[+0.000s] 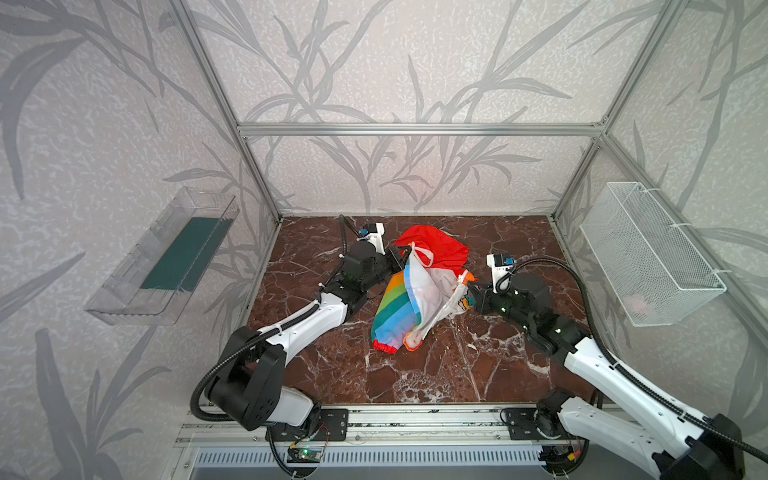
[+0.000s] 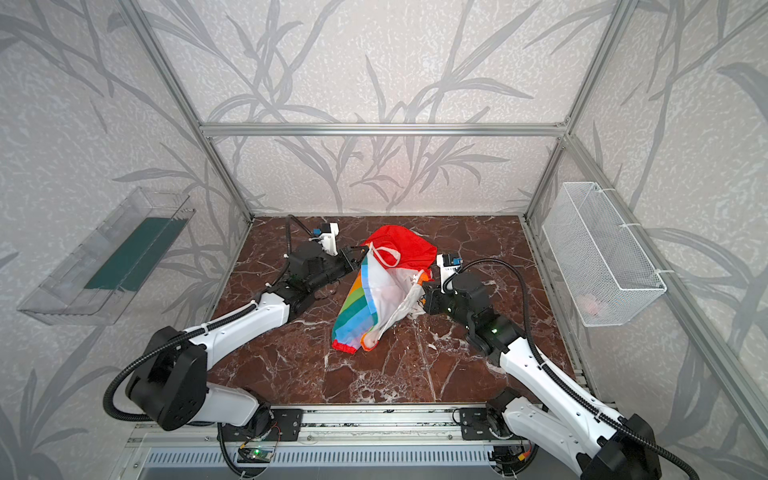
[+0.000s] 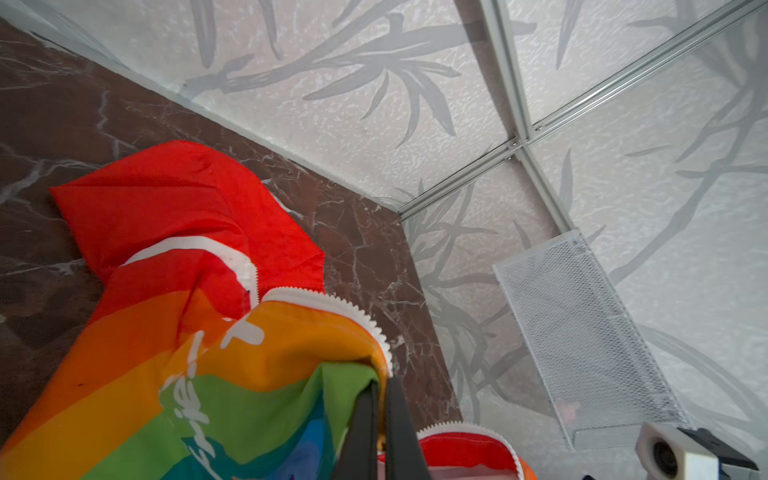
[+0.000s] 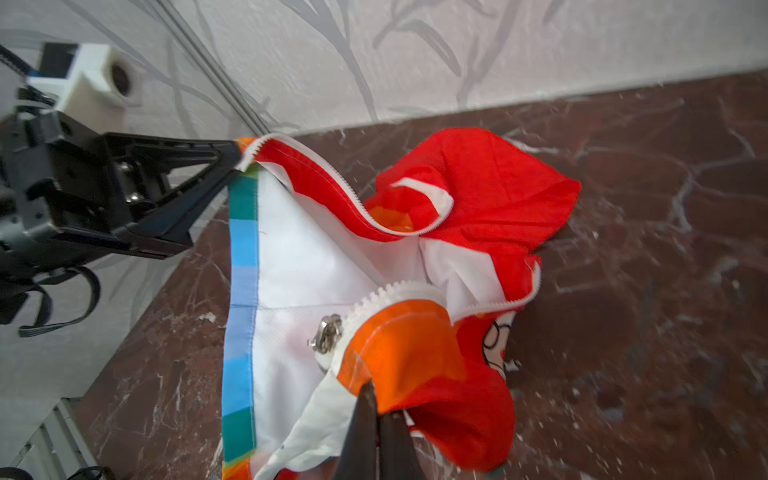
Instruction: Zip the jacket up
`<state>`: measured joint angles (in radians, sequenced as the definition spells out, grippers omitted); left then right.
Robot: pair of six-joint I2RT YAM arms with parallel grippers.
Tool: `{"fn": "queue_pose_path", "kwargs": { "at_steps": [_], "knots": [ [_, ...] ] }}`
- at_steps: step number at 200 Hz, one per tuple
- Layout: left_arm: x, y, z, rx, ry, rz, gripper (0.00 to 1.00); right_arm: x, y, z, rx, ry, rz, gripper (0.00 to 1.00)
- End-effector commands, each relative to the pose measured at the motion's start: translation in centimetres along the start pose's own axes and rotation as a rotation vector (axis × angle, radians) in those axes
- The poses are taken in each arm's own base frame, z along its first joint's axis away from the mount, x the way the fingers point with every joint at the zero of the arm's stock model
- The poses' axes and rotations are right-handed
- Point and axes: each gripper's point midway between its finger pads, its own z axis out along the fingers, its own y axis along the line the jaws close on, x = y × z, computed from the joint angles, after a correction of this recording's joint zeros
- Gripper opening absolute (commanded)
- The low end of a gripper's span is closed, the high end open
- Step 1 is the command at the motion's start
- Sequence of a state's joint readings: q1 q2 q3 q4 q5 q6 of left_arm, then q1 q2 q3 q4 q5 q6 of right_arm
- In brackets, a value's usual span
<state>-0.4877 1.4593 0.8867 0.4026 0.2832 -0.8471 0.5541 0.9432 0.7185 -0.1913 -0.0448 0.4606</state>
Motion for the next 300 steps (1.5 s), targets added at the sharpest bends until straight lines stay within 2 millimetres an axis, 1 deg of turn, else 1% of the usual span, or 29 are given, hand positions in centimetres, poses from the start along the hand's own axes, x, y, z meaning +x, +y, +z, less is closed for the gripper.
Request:
{"fn": "queue_pose_path", "kwargs": {
  "at_steps": [1, 18, 28, 39, 47, 58, 73, 85, 111, 123, 136, 144, 156, 176, 191, 208, 228, 259, 272, 300],
  "knots": [
    [0.5, 1.2, 0.5, -0.049, 0.045, 0.071, 0.00, 5.2, -2.1, -1.7, 0.112, 0.245, 0.126, 0.00],
    [1.8, 2.3, 0.8, -0.083, 0.099, 0.067, 0.00, 9.7, -2.8, -3.0, 0.142, 0.432, 0.211, 0.00],
    [3.2, 4.2, 0.9, -0.154, 0.166, 0.096, 0.00, 12.4, -3.3, -3.7, 0.174, 0.529, 0.280, 0.00],
    [4.5, 6.3, 0.8, -0.232, 0.224, 0.123, 0.00, 15.2, -4.1, -4.0, 0.196, 0.597, 0.341, 0.00],
    [5.5, 7.2, 0.8, -0.252, 0.265, 0.121, 0.00, 17.1, -4.7, -3.9, 0.214, 0.628, 0.388, 0.00],
    [6.6, 7.7, 0.9, -0.255, 0.310, 0.107, 0.00, 18.6, -5.1, -3.7, 0.220, 0.645, 0.426, 0.00],
    [8.3, 8.2, 0.9, -0.264, 0.356, 0.104, 0.00, 19.7, -5.7, -3.2, 0.230, 0.638, 0.456, 0.00],
    [9.3, 8.7, 0.7, -0.292, 0.382, 0.136, 0.00, 19.9, -6.4, -2.7, 0.251, 0.619, 0.452, 0.00],
    [10.2, 10.1, 1.0, -0.326, 0.403, 0.144, 0.00, 19.7, -7.1, -1.7, 0.283, 0.603, 0.430, 0.00],
    [10.2, 10.2, 1.3, -0.326, 0.405, 0.141, 0.00, 19.7, -7.3, -1.8, 0.313, 0.632, 0.418, 0.00],
    [9.9, 9.7, 1.5, -0.312, 0.401, 0.137, 0.00, 20.1, -7.3, -2.7, 0.346, 0.699, 0.401, 0.00],
    [9.7, 9.2, 1.6, -0.300, 0.394, 0.130, 0.00, 20.5, -7.4, -3.3, 0.359, 0.732, 0.405, 0.08],
    [9.3, 8.5, 1.6, -0.282, 0.386, 0.122, 0.00, 20.7, -7.4, -4.0, 0.366, 0.744, 0.400, 0.18],
    [8.8, 7.7, 1.3, -0.271, 0.381, 0.121, 0.00, 19.7, -7.9, -5.2, 0.408, 0.716, 0.370, 0.39],
    [8.5, 7.0, 0.9, -0.265, 0.392, 0.126, 0.00, 18.8, -8.1, -5.9, 0.433, 0.702, 0.348, 0.46],
    [8.1, 6.5, 0.3, -0.263, 0.386, 0.135, 0.00, 18.0, -7.7, -6.3, 0.425, 0.692, 0.343, 0.47],
    [7.9, 6.2, -0.3, -0.267, 0.378, 0.135, 0.00, 17.7, -7.4, -6.5, 0.418, 0.700, 0.331, 0.47],
    [7.9, 6.1, -0.9, -0.270, 0.371, 0.121, 0.00, 16.9, -7.2, -7.2, 0.478, 0.726, 0.205, 0.48],
    [7.9, 6.0, -1.0, -0.266, 0.367, 0.115, 0.00, 16.7, -6.5, -6.8, 0.465, 0.732, 0.174, 0.46],
    [7.9, 5.9, -1.2, -0.265, 0.362, 0.099, 0.00, 17.6, -5.8, -5.2, 0.437, 0.757, 0.170, 0.43]
  ]
}}
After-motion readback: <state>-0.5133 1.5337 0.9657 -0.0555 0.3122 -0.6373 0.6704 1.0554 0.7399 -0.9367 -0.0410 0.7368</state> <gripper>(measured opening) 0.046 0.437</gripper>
